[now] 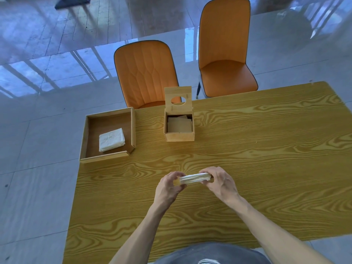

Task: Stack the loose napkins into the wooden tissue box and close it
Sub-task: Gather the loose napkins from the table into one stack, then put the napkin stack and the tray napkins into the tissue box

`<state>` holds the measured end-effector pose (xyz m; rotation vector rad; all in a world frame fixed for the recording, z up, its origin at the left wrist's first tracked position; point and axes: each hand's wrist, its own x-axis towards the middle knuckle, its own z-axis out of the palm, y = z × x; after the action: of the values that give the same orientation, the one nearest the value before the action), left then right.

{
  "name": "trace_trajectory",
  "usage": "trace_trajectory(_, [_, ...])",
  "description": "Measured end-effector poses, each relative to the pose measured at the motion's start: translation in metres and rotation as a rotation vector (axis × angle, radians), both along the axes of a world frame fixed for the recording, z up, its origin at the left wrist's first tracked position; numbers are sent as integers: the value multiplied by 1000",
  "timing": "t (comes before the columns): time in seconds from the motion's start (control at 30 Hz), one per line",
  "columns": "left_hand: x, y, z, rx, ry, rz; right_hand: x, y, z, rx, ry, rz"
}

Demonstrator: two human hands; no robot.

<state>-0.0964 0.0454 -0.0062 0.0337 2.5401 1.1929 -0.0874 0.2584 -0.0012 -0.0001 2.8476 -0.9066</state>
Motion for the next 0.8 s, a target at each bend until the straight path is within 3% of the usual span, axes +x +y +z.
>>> trace_trajectory(0.2, [-5,-2,-3,65,-104,92,-4,2,-1,-58,-35,-31])
trace_trajectory(0.53, [-101,-11,57,249,4,249,-97,-14,51,-359,19,-172])
trace_trajectory(0.8, [-189,-12,77,226,-9,386,-180,-44,68,-291,41,-363])
